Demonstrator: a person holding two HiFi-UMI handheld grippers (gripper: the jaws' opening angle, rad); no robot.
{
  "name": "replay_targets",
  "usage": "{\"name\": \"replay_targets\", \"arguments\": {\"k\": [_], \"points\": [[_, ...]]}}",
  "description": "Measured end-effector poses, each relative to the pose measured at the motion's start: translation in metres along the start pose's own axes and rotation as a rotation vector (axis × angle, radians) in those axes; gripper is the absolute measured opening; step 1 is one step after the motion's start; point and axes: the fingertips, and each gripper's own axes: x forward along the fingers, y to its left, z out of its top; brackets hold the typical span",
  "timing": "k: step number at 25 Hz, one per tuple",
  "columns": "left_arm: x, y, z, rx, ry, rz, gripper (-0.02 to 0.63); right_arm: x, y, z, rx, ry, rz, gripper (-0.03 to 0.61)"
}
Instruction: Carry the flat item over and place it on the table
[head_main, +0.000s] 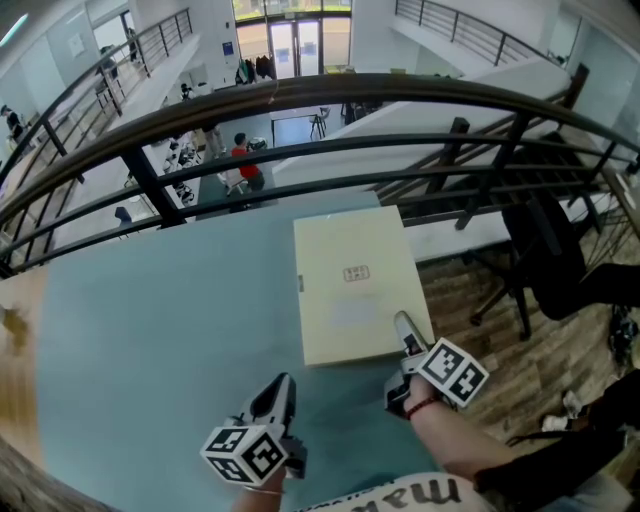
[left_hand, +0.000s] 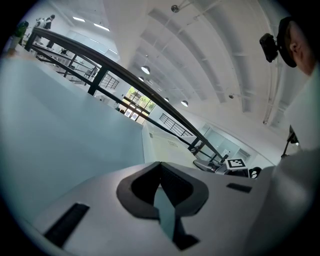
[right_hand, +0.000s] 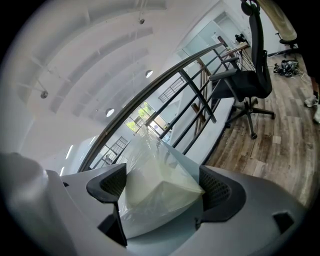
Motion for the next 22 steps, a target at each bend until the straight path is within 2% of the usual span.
{"name": "replay_targets", "arguments": {"k": [20, 22], "points": [[-0.010, -0.001, 0.005, 0.001, -0.012, -0.008, 0.003, -0.004, -0.004, -0.004, 0.001, 0.012, -0.052, 0.437], [-0.013, -0.001, 0.003, 0.001, -0.015, -0.006, 0.003, -0.006, -0.011, -0.005, -0.040, 0.014, -0.090, 0.439]]}}
